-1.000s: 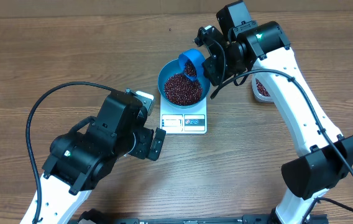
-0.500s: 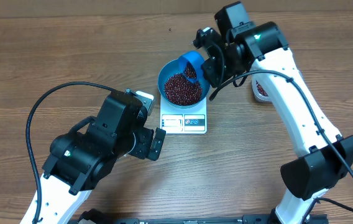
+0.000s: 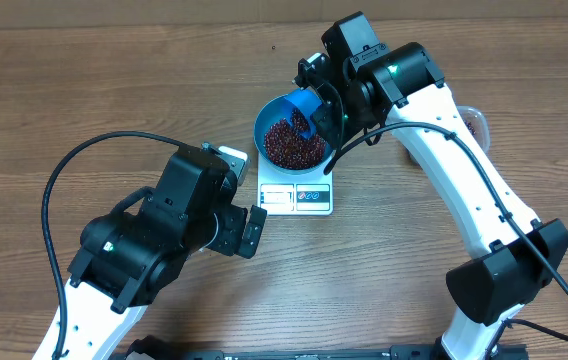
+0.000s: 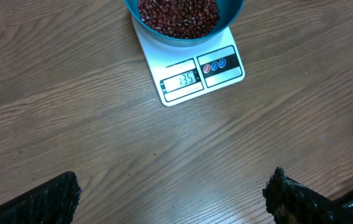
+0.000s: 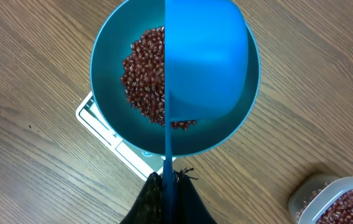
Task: Scoop item into bowl and weigh 150g on scale
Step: 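Hold the scoop tipped over the teal bowl, pouring beans slowly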
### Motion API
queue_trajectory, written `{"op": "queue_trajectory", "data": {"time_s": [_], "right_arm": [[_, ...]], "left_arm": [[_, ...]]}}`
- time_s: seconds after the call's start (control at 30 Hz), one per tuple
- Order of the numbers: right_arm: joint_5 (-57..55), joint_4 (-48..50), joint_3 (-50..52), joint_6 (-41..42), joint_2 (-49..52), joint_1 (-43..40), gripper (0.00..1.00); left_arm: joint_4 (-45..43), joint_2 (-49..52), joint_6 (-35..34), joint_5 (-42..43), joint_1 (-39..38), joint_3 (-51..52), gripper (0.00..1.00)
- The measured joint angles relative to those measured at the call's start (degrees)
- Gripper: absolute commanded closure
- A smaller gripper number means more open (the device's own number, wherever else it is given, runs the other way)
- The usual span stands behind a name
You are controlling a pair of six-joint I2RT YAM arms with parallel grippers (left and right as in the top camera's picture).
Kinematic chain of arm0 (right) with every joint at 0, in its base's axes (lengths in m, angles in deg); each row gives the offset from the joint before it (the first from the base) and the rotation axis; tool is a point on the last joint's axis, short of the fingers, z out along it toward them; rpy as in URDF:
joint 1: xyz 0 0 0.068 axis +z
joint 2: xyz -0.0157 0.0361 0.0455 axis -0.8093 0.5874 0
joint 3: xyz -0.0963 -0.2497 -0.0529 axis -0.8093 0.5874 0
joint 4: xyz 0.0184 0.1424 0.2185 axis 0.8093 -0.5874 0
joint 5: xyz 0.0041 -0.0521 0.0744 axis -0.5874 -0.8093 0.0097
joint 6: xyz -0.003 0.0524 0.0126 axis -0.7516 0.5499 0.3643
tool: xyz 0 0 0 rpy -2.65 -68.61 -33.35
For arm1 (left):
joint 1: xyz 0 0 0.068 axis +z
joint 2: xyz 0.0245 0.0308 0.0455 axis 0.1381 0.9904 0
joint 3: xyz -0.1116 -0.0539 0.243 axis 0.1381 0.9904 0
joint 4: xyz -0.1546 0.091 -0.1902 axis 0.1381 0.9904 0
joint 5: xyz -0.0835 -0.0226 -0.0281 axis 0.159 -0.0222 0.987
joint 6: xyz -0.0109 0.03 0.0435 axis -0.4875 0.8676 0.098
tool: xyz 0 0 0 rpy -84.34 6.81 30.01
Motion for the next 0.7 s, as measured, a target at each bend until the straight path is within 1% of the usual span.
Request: {"op": "queue_trajectory", "data": {"time_s": [0.33,0.7], "right_arm": [[3.10,-0.02,0.00,-0.02,0.00,-1.49,0.96],[3.67,-0.11,0.00,-0.04,0.00,-2.01,0.96]], "left_arm": [[0.00,0.00,0.00,0.00,0.00,0.00,0.01],[0.00,0.00,0.00,-0.02,0.00,0.00,0.01]]}}
